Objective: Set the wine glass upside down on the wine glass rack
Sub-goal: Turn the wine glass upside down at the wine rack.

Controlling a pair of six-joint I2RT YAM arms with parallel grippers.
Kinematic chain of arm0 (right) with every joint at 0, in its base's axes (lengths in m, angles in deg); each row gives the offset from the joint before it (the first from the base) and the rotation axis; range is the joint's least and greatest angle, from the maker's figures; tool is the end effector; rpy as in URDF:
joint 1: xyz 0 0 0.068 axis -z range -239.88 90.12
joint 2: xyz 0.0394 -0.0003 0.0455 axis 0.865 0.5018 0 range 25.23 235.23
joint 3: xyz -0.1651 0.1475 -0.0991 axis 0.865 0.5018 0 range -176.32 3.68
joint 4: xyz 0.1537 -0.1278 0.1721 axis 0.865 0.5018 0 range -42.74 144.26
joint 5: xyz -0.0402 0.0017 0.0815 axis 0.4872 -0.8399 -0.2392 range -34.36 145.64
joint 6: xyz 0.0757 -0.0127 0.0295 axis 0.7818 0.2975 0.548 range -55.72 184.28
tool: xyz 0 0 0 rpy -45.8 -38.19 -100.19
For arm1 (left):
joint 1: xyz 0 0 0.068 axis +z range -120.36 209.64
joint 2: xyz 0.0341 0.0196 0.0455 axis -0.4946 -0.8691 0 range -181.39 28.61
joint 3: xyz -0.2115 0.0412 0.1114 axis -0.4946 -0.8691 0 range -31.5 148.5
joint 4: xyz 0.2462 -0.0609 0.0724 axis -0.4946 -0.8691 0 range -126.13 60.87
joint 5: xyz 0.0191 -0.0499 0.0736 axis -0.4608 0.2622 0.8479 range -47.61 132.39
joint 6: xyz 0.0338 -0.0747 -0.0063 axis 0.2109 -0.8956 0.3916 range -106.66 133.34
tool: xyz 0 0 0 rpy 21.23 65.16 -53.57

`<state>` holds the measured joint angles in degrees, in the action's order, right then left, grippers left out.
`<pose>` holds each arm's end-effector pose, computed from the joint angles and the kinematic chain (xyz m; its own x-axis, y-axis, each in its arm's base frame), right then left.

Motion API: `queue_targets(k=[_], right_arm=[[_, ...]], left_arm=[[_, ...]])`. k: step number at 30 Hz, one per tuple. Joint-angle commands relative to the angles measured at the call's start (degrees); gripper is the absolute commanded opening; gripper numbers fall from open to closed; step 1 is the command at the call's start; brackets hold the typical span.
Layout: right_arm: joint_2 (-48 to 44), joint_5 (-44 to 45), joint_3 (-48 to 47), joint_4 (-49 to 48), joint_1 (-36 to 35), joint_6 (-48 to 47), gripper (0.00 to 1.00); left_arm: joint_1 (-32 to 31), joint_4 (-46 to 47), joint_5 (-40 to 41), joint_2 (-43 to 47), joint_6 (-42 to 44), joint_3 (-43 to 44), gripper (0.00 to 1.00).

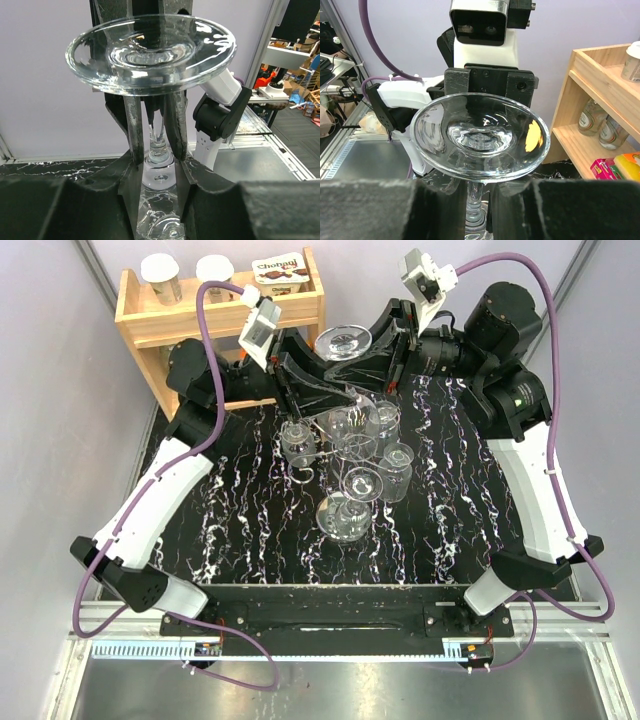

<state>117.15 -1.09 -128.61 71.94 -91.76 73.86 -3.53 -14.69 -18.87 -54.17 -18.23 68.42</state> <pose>0.2117 0.2022 0.5825 0.0642 0.1475 -0.9870 -0.9979 0.0162 -0.0625 0.2184 -0.2177 0.5313 -0.0916 -0.2408 -0.9662 0.9864 -0.1552 -0.0548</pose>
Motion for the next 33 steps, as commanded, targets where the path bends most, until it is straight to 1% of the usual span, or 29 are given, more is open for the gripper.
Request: queue_targets(k=[1,5,8,10,12,14,15,16,20,27,30,32,33], right_arm=[[-1.1,0.1,-1.7,-5.1,0.5,0.3,0.0],[-0.8,0.0,-1.8,-5.4,0.5,0.7,0.0],[-0.8,0.0,-2.0,-5.4,0.5,0.5,0.0],[-0.7,0.0,-2.0,-5.4,0.5,0.4,0.0],[-0.7,0.1,-2.1,-5.4,0.6,0.4,0.0],[-0.7,0.0,-2.2,-5.4,0.6,0.4,0.0],[-0.9,0.0,-2.2,-5.4,0.7,0.3,0.0],[-0.8,0.0,-2.2,-5.4,0.6,0.3,0.0],[-1.0,0.0,-1.8,-5.4,0.6,0.3,0.0],[-0.7,-0.2,-1.6,-5.7,0.6,0.7,0.0],[-0.6,-0.1,-1.4,-5.6,0.6,0.4,0.0],[-0.7,-0.2,-1.2,-5.6,0.6,0.5,0.0],[-0.7,-0.3,-1.0,-5.7,0.6,0.4,0.0]], left_arm=[[-0.3,5.8,-1.6,-0.1,-3.3,-0.3,0.32],[-0.4,7.0,-1.6,-0.4,-4.5,-0.4,0.29],[-0.3,7.2,-1.7,-0.3,-4.9,-1.1,0.29],[-0.3,8.1,-1.6,-0.4,-5.9,-1.7,0.36],[-0.4,9.1,-1.2,-0.4,-6.8,-2.0,0.46],[-0.4,11.7,-0.7,-0.4,-9.0,-2.8,0.5],[-0.4,13.3,-0.7,-0.3,-10.5,-3.3,0.5],[-0.4,15.3,-0.7,-0.3,-11.9,-4.2,0.49],[-0.3,17.2,-0.5,-0.4,-13.5,-4.7,0.36],[-1.1,19.8,0.1,-1.3,-15.8,-4.8,0.28],[-1.5,20.4,0.2,-1.7,-16.3,-5.3,0.22],[-1.8,20.9,0.3,-1.9,-16.9,-5.5,0.17],[-1.7,21.3,0.4,-2.0,-17.2,-5.6,0.1]])
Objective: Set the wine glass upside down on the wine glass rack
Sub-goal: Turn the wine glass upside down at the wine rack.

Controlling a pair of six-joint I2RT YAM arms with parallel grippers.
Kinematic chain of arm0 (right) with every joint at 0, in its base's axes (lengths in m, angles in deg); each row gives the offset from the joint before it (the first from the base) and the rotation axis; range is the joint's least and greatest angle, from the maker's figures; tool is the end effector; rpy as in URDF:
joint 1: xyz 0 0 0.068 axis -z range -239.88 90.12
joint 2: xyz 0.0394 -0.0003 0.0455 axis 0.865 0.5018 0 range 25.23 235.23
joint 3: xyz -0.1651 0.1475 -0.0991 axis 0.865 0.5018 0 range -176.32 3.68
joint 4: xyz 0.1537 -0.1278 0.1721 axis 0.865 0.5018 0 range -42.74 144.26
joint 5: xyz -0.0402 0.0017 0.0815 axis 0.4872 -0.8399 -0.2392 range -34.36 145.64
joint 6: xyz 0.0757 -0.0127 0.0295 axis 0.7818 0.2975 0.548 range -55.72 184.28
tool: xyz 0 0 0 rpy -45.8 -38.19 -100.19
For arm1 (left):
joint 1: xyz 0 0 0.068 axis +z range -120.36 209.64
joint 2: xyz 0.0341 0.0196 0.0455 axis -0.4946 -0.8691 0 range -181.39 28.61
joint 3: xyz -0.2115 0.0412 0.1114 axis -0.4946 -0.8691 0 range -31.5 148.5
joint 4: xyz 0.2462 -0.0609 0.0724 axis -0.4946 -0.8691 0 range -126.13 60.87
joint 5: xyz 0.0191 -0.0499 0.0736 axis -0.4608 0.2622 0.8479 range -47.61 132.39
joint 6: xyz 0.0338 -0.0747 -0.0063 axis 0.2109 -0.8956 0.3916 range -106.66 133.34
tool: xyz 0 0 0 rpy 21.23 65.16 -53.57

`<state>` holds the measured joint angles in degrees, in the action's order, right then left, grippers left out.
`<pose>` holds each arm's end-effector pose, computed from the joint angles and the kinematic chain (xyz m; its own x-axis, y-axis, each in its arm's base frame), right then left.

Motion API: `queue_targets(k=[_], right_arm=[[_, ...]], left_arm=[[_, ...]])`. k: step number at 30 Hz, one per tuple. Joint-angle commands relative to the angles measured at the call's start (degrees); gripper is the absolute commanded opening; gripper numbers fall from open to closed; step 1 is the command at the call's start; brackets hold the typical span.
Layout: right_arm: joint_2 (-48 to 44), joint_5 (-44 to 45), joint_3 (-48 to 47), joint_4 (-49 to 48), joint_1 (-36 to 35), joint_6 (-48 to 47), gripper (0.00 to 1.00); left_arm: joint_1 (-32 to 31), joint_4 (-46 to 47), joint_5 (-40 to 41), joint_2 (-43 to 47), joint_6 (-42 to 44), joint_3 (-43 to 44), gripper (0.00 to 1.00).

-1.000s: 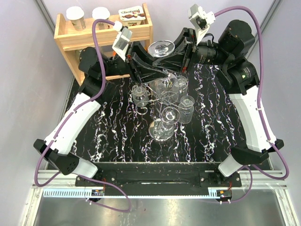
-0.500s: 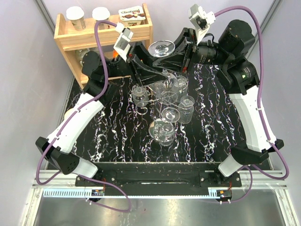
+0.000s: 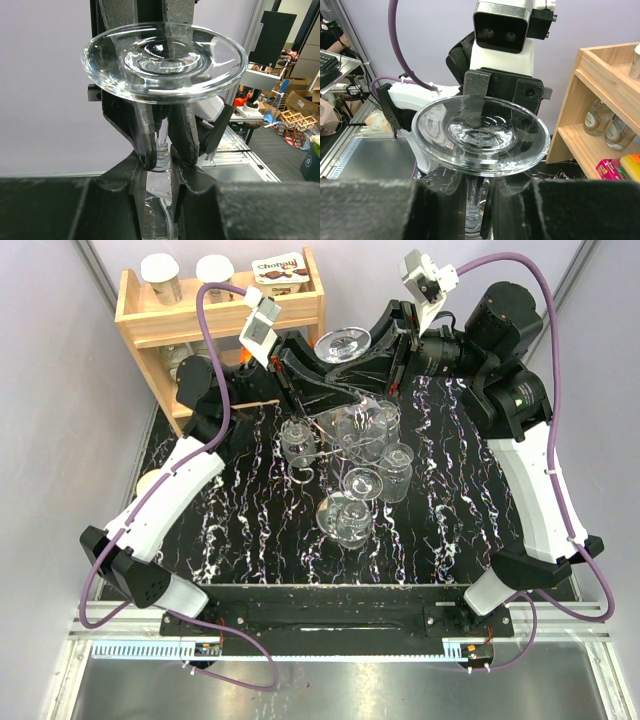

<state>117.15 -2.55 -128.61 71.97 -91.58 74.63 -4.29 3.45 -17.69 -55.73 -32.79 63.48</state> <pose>0.2106 0.2016 0.5821 0.0508 0.1428 -0.9884 -0.9986 -0.0074 -0.0524 0.2219 -0.2240 0.5248 -0.1848 -0.3091 -0.9329 0.9658 -0.2330 -0.1141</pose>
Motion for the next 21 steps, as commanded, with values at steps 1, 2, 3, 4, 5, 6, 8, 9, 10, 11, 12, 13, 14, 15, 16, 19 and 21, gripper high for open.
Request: queue_targets(k=[1,2,3,4,5,6,8,9,10,11,12,13,14,15,16,19,21], right_arm=[[-0.8,1.1,-1.0,-5.6,0.4,-0.3,0.0],[-0.8,1.2,-0.9,-5.6,0.4,-0.4,0.0],[-0.8,1.2,-0.9,-5.7,0.5,-0.4,0.0],[-0.8,1.2,-1.0,-5.6,0.5,-0.5,0.0],[-1.0,1.4,-1.0,-5.5,0.5,-0.7,0.0],[-1.0,1.7,-1.1,-5.5,0.5,-0.7,0.0],[-1.0,2.0,-1.2,-5.3,0.8,-0.6,0.0],[-1.1,2.5,-1.2,-5.2,0.9,-0.7,0.0],[-1.3,2.7,-1.1,-4.8,0.9,-0.9,0.02],[-1.4,2.9,-1.0,-4.6,1.0,-1.0,0.05],[-1.7,2.9,-1.0,-4.4,1.0,-1.3,0.09],[-1.7,3.0,-0.9,-4.3,1.1,-1.4,0.12],[-1.9,3.1,-0.9,-4.1,1.1,-1.6,0.15],[-2.0,3.2,-0.9,-4.1,1.0,-1.7,0.16],[-1.9,3.3,-0.8,-3.9,1.0,-1.7,0.18],[-2.2,3.5,-0.5,-3.9,1.1,-1.9,0.24],[-2.2,3.4,-0.2,-3.8,1.1,-1.9,0.14]], left_arm=[[-1.0,3.5,-0.7,-0.5,-2.9,-0.8,0.05],[-1.0,3.6,-0.5,-0.5,-3.2,-0.8,0.0],[-1.0,3.8,-0.5,-0.5,-3.4,-0.8,0.0],[-1.0,3.9,-0.5,-0.4,-3.5,-0.9,0.0],[-1.0,4.2,-0.5,-0.3,-3.9,-1.1,0.0],[-1.0,4.1,-0.6,-0.1,-3.9,-1.4,0.0],[-0.7,4.2,-0.7,0.1,-4.2,-1.7,0.0],[-0.5,4.4,-0.6,0.4,-4.4,-2.1,0.0],[-0.3,4.6,-0.8,0.6,-4.6,-2.2,0.0],[0.1,4.7,-0.9,0.8,-4.7,-2.2,0.0],[0.4,4.6,-0.9,1.0,-4.6,-2.1,0.0],[0.8,4.3,-0.9,1.3,-4.7,-2.2,0.0],[1.1,4.2,-0.9,1.5,-4.5,-2.0,0.0],[1.5,4.0,-0.8,1.8,-4.4,-2.1,0.0],[1.7,3.6,-0.9,1.9,-4.1,-2.0,0.0],[1.9,1.3,-1.2,2.2,-2.7,-1.6,0.0],[1.9,0.4,-1.2,2.3,-2.0,-1.6,0.0]])
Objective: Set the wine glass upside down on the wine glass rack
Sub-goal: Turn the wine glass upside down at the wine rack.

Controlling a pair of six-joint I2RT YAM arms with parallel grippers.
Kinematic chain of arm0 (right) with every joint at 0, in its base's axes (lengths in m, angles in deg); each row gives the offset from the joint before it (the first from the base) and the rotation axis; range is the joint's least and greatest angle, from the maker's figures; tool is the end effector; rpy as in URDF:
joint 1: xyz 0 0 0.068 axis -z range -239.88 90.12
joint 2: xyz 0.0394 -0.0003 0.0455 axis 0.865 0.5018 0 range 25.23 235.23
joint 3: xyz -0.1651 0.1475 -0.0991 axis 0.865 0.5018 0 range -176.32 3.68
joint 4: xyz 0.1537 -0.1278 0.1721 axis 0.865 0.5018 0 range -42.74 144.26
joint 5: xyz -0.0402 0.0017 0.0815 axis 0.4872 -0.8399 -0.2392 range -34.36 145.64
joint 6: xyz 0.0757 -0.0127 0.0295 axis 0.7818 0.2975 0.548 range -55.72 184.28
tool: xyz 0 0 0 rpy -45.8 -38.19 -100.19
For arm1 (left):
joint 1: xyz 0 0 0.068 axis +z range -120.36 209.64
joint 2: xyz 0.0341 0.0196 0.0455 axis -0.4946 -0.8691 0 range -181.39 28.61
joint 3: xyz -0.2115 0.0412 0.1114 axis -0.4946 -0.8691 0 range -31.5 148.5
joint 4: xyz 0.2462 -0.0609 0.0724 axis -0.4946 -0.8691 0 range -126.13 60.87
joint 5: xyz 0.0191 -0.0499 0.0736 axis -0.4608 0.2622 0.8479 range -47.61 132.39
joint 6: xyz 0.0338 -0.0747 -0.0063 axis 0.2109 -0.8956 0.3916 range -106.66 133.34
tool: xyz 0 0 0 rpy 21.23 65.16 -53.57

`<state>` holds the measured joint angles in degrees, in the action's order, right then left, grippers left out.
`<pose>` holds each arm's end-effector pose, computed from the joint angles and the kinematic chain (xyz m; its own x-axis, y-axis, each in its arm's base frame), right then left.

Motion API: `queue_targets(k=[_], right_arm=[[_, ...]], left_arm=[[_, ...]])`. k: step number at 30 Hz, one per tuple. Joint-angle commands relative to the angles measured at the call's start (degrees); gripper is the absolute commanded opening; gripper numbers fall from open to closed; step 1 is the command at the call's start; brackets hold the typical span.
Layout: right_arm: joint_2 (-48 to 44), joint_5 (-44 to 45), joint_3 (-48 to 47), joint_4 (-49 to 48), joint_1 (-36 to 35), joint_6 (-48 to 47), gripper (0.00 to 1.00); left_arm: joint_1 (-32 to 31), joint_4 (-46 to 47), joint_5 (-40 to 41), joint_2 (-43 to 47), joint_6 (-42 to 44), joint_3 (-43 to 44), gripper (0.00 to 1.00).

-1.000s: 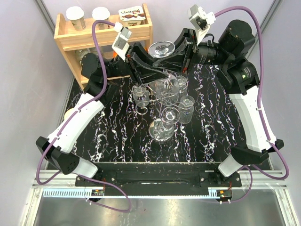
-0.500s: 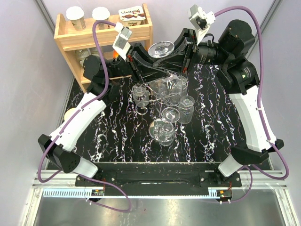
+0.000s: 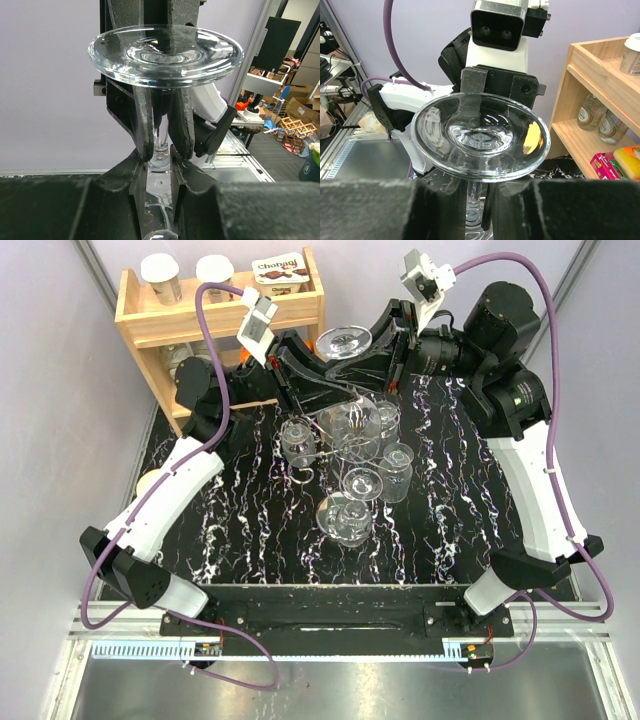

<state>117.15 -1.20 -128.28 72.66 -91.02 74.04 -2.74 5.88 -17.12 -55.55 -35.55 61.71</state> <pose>0.2157 0.2004 0.5796 0.0475 0.1371 -0.9894 -0.9987 0.0263 -0.0443 0.2292 -0.2184 0.5198 -0.2126 -0.3178 -0.9240 0.9650 -0.2168 -0.1475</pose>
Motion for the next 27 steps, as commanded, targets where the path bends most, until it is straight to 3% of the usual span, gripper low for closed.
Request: queue_targets(k=[1,5,9,14,27], right_arm=[[-2.4,2.1,-0.3,-4.6,0.5,-1.5,0.0],[-2.4,2.8,0.1,-4.8,0.5,-1.8,0.0],[-1.6,2.2,-0.8,-5.1,0.5,-1.9,0.0],[-0.7,2.1,-2.7,-5.5,0.5,-2.1,0.0],[0.5,2.3,-3.9,-7.3,0.5,-0.4,0.0]], left_arm=[[0.3,-2.6,-1.8,2.2,1.2,0.3,0.0],[0.2,-1.2,-2.3,1.9,0.7,0.1,0.03],[-0.9,1.2,-2.3,1.5,-0.4,-0.7,0.36],[-2.2,4.6,-1.5,0.7,-2.7,-0.9,0.51],[-3.7,7.0,0.7,-2.8,-2.0,0.5,0.65]])
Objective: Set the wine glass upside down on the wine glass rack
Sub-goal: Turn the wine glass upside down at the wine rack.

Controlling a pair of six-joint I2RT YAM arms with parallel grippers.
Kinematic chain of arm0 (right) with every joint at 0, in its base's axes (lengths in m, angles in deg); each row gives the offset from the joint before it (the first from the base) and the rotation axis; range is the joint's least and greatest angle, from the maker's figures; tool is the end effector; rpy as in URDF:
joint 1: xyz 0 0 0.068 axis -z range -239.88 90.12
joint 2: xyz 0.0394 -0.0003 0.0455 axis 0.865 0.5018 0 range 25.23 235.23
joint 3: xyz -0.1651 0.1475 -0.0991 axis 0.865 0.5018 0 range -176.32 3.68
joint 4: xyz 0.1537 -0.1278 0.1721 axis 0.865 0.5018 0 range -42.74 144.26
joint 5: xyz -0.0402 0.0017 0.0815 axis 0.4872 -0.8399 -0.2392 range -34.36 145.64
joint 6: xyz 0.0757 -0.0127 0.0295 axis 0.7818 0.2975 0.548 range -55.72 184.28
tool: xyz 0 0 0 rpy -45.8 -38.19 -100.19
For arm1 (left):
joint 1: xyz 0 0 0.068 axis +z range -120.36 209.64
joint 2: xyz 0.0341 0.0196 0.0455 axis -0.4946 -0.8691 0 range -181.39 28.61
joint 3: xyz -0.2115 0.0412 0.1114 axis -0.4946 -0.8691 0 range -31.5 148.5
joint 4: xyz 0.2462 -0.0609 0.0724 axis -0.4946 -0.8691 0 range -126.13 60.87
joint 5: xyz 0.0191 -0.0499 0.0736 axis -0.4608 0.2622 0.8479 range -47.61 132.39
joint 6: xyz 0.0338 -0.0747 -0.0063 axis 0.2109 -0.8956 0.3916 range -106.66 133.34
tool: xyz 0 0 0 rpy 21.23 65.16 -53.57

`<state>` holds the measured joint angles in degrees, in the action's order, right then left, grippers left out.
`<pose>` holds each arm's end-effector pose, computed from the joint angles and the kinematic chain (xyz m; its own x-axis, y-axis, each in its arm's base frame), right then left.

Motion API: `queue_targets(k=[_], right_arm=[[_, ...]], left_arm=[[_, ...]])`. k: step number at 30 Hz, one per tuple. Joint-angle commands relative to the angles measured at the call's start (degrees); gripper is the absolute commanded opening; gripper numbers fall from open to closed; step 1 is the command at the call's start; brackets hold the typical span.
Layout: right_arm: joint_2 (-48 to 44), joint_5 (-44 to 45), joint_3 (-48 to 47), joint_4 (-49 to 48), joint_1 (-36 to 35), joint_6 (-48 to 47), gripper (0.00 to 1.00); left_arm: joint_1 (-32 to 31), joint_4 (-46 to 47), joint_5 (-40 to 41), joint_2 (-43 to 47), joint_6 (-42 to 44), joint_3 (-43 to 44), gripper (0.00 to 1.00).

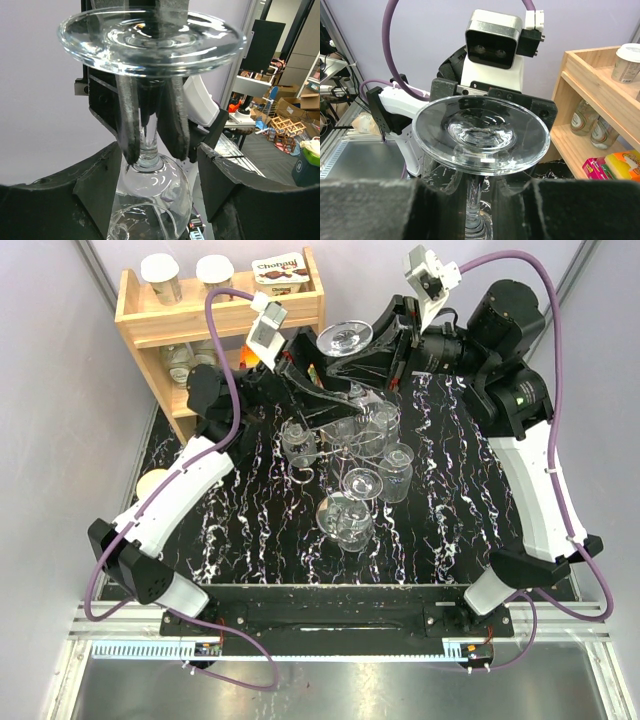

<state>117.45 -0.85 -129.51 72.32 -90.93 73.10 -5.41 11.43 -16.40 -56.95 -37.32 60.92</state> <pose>0.2140 0.1986 0.5845 0.0828 0.1487 -0.9854 -0.9963 0.0369 -0.0782 0.2233 -0.2314 0.5164 -0.2145 -0.3391 -0.9160 0.9552 -0.2687 -0.1241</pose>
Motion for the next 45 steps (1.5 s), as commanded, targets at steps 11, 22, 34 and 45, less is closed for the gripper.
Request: queue_targets(k=[11,22,34,45], right_arm=[[-0.4,1.6,-1.5,-7.1,0.5,0.7,0.0],[-1.0,1.7,-1.1,-7.0,1.0,0.7,0.0],[-2.4,3.1,1.4,-6.3,1.1,1.2,0.43],[-4.0,3.8,2.9,-4.6,1.1,-1.0,0.48]], left_arm=[[-1.0,2.5,1.0,-3.0,-1.3,3.6,0.3],[-1.0,1.5,0.1,-1.5,-1.0,1.9,0.0],[1.0,-1.6,-0.9,0.0,-0.2,1.9,0.0],[2.1,-2.8,-1.1,1.1,0.2,2.6,0.0]])
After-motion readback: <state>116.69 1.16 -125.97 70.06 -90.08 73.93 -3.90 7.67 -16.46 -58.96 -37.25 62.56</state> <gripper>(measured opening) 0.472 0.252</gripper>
